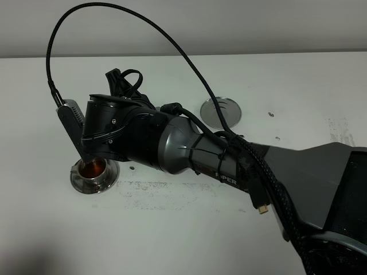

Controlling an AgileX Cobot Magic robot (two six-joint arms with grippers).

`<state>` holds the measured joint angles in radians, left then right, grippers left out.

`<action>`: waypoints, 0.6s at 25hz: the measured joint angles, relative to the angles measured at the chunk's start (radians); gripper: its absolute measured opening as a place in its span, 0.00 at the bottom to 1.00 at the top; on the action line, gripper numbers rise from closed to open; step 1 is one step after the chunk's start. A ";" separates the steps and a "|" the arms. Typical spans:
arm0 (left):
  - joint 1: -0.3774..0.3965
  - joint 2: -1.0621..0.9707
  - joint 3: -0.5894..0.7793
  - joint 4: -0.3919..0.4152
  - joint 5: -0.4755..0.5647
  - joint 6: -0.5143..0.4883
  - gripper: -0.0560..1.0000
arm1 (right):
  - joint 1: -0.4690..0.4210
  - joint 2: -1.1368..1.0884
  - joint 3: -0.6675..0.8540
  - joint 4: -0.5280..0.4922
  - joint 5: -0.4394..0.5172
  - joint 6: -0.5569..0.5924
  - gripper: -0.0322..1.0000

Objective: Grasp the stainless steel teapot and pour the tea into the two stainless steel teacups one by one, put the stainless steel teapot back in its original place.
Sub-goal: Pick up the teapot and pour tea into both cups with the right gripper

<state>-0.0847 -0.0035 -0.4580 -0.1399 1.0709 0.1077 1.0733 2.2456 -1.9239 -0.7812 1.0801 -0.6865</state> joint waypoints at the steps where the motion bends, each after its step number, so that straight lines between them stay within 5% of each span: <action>1: 0.000 0.000 0.000 0.000 0.000 0.000 0.36 | 0.000 0.000 0.000 -0.002 -0.001 -0.002 0.19; 15: 0.000 0.000 0.000 0.000 0.000 0.000 0.36 | 0.000 0.022 0.009 -0.059 -0.023 -0.021 0.19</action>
<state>-0.0847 -0.0035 -0.4580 -0.1399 1.0709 0.1077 1.0733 2.2674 -1.9152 -0.8404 1.0567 -0.7077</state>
